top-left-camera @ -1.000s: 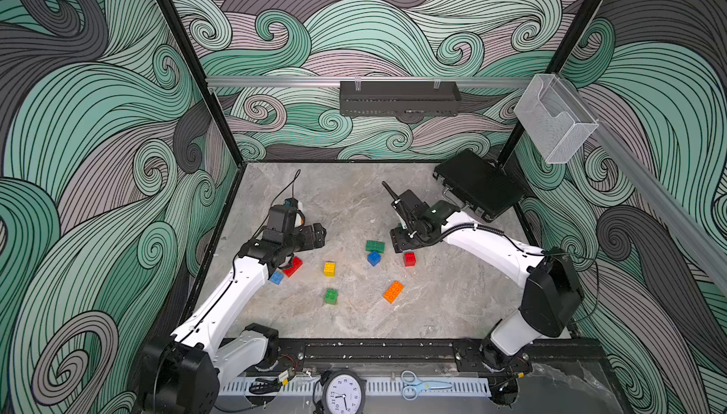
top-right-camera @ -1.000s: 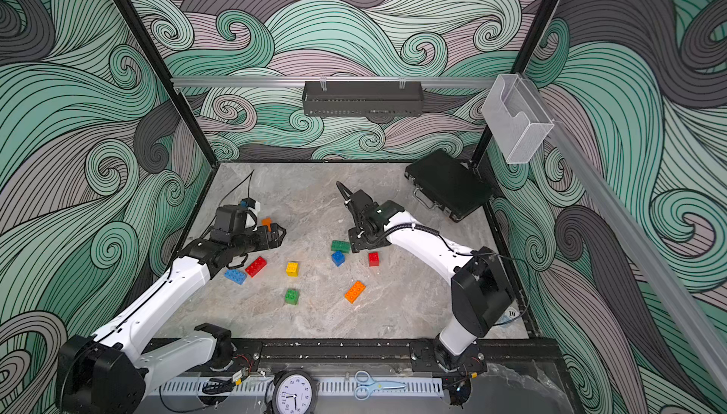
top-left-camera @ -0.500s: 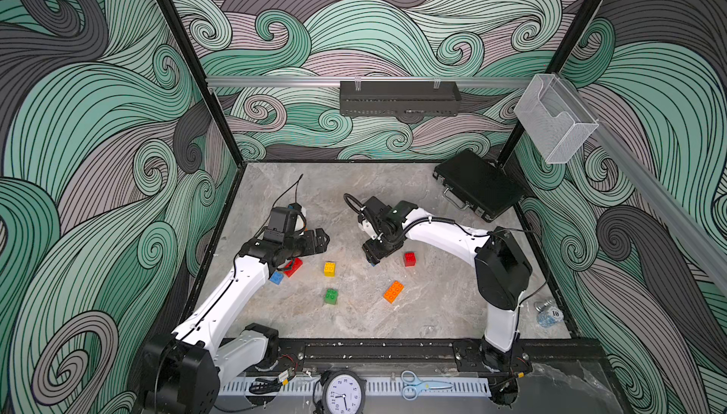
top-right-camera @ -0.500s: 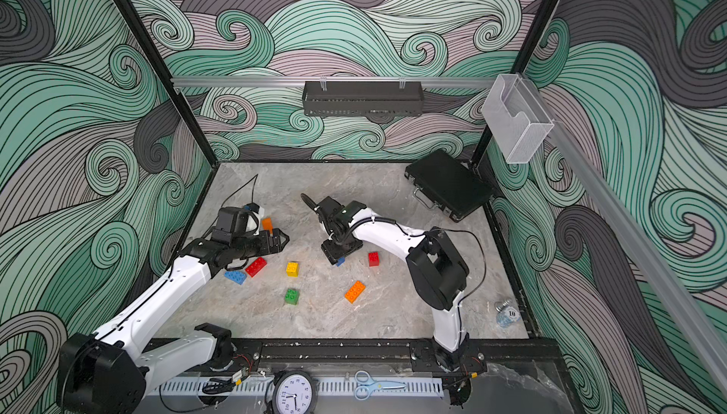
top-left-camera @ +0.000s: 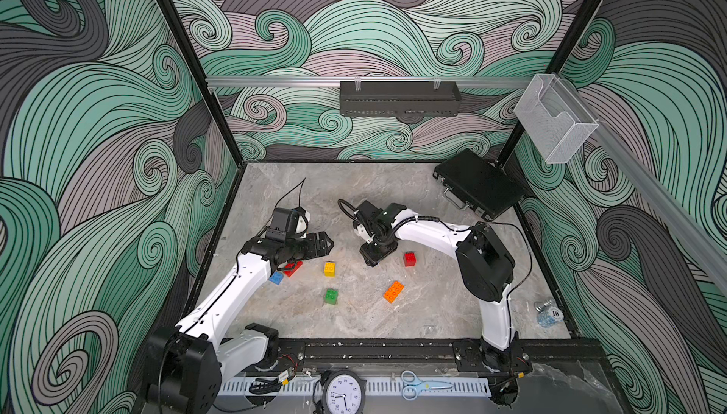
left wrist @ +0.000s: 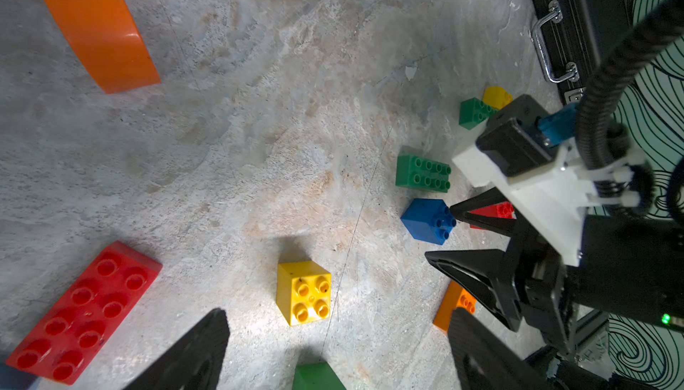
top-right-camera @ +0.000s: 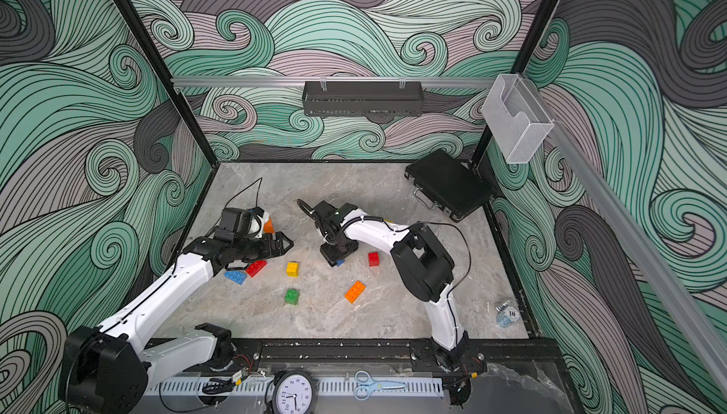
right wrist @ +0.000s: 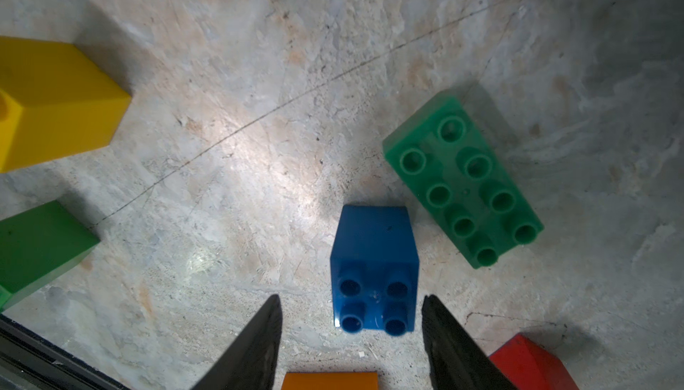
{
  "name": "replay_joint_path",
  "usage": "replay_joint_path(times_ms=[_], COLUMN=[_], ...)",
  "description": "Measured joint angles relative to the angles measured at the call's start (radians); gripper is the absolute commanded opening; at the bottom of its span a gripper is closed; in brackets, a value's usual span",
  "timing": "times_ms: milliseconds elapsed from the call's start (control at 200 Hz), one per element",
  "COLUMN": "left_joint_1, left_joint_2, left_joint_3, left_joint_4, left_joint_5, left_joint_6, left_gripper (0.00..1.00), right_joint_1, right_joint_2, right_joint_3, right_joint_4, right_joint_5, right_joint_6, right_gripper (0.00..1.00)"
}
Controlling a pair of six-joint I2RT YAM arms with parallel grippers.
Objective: Assemble an ice cream with lego
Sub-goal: Pick up the lego brick from the center of the board.
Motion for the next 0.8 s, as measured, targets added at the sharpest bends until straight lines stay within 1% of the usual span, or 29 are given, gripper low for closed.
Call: replay_joint_path(times_ms=[340,455,540,635,726,801], left_joint_1=[0.0,0.0,0.0,0.0,0.0,0.0], left_joint_2=[-0.007,-0.008,-0.008,-0.008,-0.01,-0.015], left_joint_3=[0.0,0.0,0.0,0.0,0.0,0.0], left_joint_4=[0.0,0.0,0.0,0.0,0.0,0.0], left_joint_5=[0.0,0.001,0.001,0.001,0.001,0.0], left_joint_6=[-0.017,-0.022,-0.024,-0.024,-0.025,-0.027], left_gripper=[0.93,0.93,0.94,0.94,0.95,0.98], right_joint_1=[0.014,0.017,0.018,0.018,0.018,0.018], right_joint_2=[0.018,0.034,0.037,0.037,0.037,0.037], right_joint_3=[0.001,0.006,0.006,0.006,0.006,0.006], right_joint_4=[0.034,0.046,0.053,0.065,0.068,0.072], right_joint_5=[0.029,0.045,0.053,0.062,0.068,0.072], right_joint_6=[-0.002,-0.001,0.0,0.002,0.008,0.005], right_gripper=[0.51,0.48,0.43,0.36,0.27,0.21])
